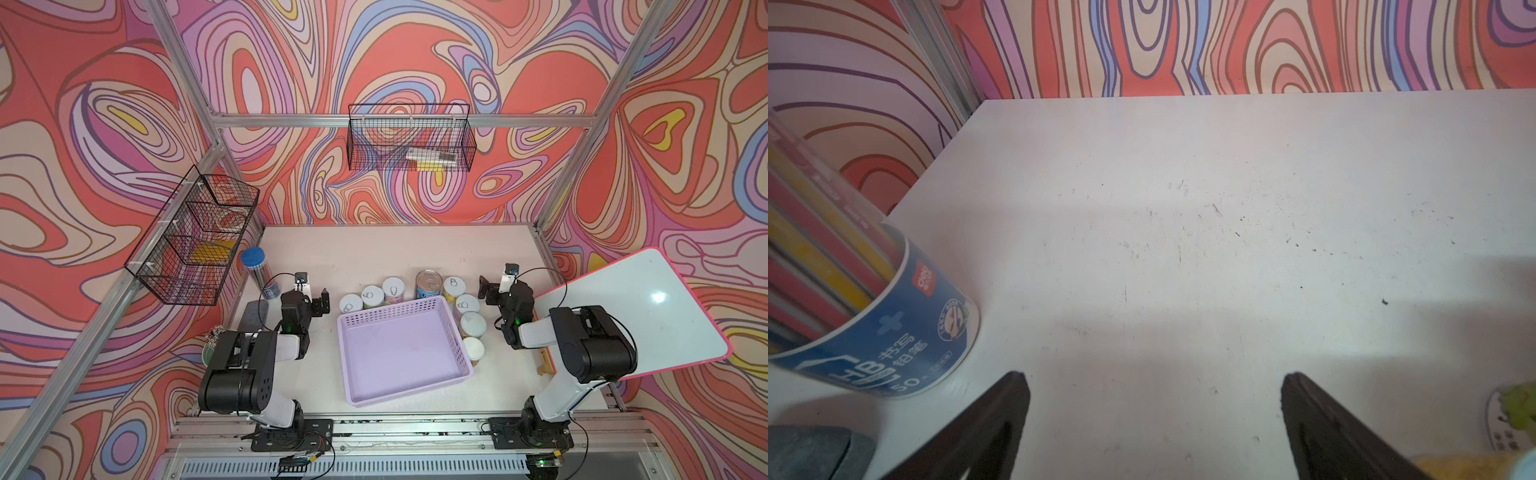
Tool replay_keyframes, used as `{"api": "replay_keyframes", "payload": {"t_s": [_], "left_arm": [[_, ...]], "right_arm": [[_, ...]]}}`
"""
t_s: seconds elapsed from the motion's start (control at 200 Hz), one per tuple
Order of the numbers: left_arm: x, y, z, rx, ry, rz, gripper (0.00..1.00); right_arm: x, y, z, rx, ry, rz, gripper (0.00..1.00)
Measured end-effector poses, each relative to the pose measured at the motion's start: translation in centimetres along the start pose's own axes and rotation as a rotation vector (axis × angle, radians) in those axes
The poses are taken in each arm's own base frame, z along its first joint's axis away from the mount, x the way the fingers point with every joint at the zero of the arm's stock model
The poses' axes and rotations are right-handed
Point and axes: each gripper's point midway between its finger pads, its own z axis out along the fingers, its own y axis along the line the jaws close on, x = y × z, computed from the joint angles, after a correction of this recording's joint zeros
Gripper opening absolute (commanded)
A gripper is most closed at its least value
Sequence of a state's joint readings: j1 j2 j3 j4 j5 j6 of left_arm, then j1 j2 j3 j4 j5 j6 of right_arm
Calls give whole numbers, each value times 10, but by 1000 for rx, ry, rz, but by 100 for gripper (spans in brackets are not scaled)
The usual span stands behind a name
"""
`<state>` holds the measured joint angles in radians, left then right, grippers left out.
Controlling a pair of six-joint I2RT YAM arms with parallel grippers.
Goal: Put the canned food in the basket
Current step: Adjust the basket at the center of the board.
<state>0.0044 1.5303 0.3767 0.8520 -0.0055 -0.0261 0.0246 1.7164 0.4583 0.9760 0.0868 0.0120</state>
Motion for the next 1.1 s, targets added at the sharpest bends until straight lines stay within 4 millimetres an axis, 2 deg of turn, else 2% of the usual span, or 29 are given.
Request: {"api": "replay_keyframes", "payload": {"t_s": [0.721, 0.841, 0.956, 1.102], "left_arm": [[-1, 4, -1, -25, -5, -4, 99], [-13, 11, -13, -59, -34, -16, 99], [-31, 19, -26, -103, -67, -44, 99], [-40, 29, -43, -183, -65, -73, 99]], "right_arm": [[-1, -1, 0, 2, -3, 1, 98], [-6, -2, -5, 4, -15, 3, 98], [-21, -3, -12, 8, -52, 7, 98], [-38, -5, -22, 13, -70, 20, 98]]}}
